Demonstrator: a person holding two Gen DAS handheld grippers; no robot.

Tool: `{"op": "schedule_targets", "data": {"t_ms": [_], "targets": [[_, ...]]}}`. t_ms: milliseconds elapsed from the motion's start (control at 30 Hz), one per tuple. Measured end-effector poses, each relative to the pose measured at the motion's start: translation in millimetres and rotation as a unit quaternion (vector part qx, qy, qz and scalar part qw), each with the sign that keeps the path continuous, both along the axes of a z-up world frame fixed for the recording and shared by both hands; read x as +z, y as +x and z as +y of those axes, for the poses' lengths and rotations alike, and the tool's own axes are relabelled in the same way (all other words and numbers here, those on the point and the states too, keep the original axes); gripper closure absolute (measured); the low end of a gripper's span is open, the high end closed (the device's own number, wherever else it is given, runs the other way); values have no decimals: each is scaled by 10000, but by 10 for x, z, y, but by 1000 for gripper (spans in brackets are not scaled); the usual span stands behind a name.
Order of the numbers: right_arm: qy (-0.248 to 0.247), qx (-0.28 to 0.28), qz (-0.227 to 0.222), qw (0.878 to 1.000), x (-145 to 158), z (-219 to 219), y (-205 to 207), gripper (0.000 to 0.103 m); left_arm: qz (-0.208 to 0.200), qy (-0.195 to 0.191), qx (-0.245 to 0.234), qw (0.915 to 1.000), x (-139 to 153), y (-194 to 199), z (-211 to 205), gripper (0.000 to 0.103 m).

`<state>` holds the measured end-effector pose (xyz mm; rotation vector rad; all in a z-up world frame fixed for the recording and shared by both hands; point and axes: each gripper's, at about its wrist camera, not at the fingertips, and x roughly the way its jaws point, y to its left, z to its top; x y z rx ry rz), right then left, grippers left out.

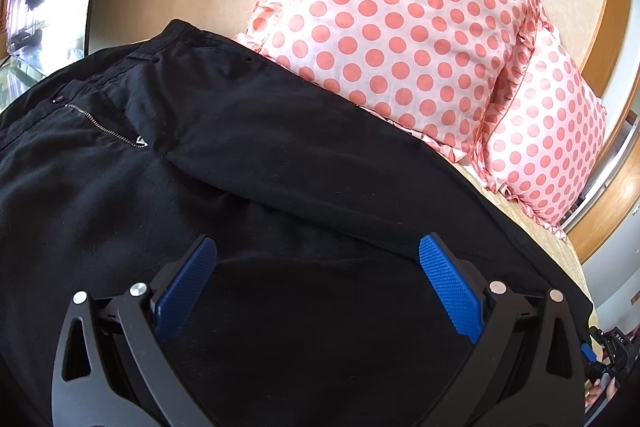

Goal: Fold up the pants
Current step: 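Lift the pants legs with the right tool and fold them toward the left tool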

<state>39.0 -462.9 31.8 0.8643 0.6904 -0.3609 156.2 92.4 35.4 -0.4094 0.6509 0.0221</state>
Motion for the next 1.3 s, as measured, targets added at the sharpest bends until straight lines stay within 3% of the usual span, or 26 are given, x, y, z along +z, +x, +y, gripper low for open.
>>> {"op": "schedule_targets", "data": {"t_ms": [233,333,367,400,500,667,767,867,967,1067,1133,1233,1300], "targets": [[270,-335,-211,9989,-71,-104,118,58,67,26,-109,9999,-12,24,-23,2],[230,-423,-281,9984,-100,-134,220,77,86,-27,-98,9999,-24,23,-12,2],[202,-417,-273,9986,-112,-147,246,92,94,-44,-94,9999,-27,22,-12,2],[173,-376,-321,9986,-130,-167,274,98,111,-75,-97,9999,-35,25,-3,2],[151,-360,-679,9969,-51,-237,192,100,133,-109,-103,9998,-36,32,-3,2],[-495,-471,-1188,9906,399,-284,-244,100,5,-140,-152,9998,-18,3,-16,2],[-619,-522,-1123,9904,434,-255,-498,100,-147,-172,-239,9995,10,-32,-28,2],[-518,-589,-805,9937,263,-244,-596,100,-355,-90,-294,9989,62,-93,-60,2],[-53,-662,-511,9965,-26,-315,-606,100,-678,483,-619,9946,231,-156,-151,2],[-263,-613,-494,9965,-15,-270,-606,101,-729,1186,-708,9877,437,-113,-124,2],[-377,-583,-456,9965,-3,-248,-590,101,-669,1443,-530,9858,551,-16,-25,2],[-484,-516,-434,9965,0,-237,-573,101,-398,1618,-222,9858,708,338,225,2],[-496,-486,-432,9967,-1,-243,-571,101,-61,1485,-56,9889,758,701,417,2]]}}
